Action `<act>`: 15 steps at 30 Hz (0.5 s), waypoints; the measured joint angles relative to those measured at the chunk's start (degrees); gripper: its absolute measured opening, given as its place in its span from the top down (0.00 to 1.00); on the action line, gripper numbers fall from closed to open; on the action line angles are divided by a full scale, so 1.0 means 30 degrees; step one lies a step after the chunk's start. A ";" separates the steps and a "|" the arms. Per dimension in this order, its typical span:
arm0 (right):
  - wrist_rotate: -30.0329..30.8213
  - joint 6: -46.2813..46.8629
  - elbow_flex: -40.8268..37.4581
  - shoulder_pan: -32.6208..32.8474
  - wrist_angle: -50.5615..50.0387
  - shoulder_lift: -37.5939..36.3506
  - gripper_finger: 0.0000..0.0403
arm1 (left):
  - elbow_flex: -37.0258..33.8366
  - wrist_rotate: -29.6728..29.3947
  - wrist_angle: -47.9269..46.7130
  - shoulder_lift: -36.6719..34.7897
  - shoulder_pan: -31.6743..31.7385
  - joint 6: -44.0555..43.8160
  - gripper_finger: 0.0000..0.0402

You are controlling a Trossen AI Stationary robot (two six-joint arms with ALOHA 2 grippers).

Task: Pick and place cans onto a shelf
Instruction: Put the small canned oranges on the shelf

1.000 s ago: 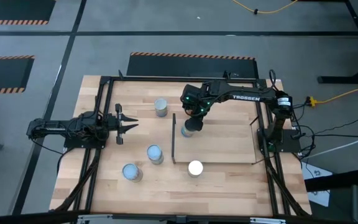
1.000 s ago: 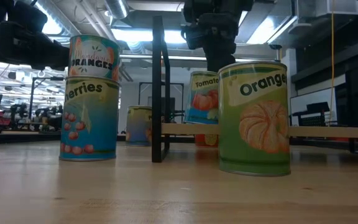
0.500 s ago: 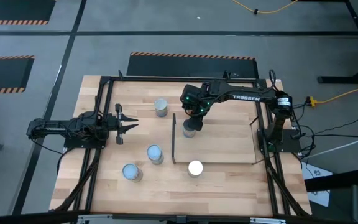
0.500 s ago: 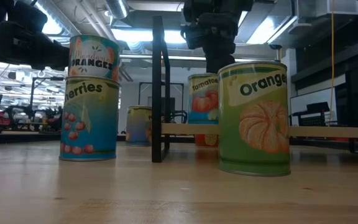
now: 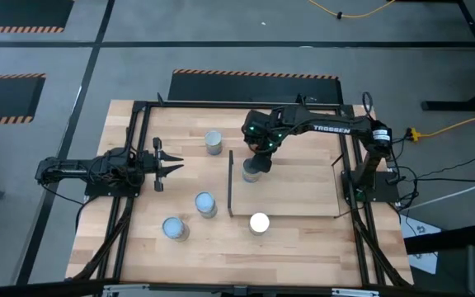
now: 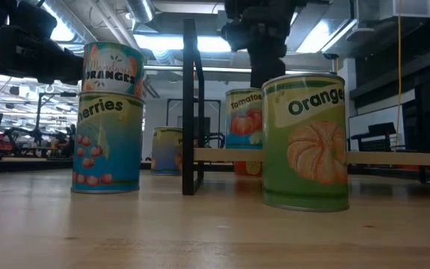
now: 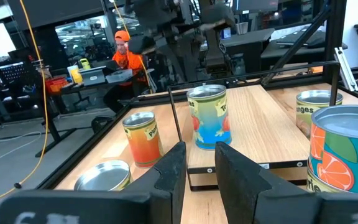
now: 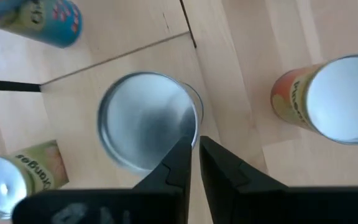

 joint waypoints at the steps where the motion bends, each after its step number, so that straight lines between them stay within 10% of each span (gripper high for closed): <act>1: 0.0000 0.0000 0.0000 0.0000 -0.0036 -0.0211 0.90 | -0.0003 0.0000 0.0000 -0.0003 0.0000 -0.0007 0.80; 15: 0.0151 -0.0518 0.0008 -0.0545 -0.0548 -0.4673 0.90 | -0.0007 0.0000 -0.0006 -0.0006 0.0007 -0.0007 0.80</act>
